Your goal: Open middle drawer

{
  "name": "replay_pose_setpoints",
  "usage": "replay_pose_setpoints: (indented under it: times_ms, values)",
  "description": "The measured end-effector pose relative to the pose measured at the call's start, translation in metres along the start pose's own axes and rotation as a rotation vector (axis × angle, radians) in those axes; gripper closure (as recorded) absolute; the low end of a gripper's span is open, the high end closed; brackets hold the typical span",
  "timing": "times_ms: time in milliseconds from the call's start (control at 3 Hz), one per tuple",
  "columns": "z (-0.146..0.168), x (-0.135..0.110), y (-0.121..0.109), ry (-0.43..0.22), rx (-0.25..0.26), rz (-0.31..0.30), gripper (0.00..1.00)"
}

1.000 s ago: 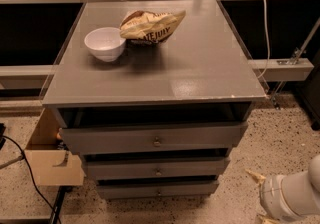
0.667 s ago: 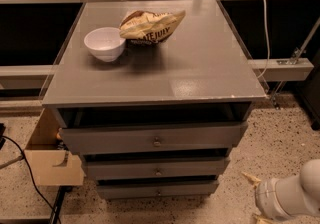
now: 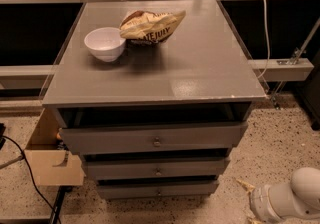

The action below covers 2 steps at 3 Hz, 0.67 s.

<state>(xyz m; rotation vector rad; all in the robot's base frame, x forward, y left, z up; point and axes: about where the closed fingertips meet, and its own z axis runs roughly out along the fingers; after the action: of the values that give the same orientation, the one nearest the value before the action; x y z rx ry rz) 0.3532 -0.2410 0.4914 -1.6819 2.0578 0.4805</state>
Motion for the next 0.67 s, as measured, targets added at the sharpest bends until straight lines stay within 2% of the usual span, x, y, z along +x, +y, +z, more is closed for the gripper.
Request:
replay_pose_setpoints:
  times_ms: [667]
  values:
    - [0.034,-0.001,0.001,-0.009,-0.019,-0.050,0.00]
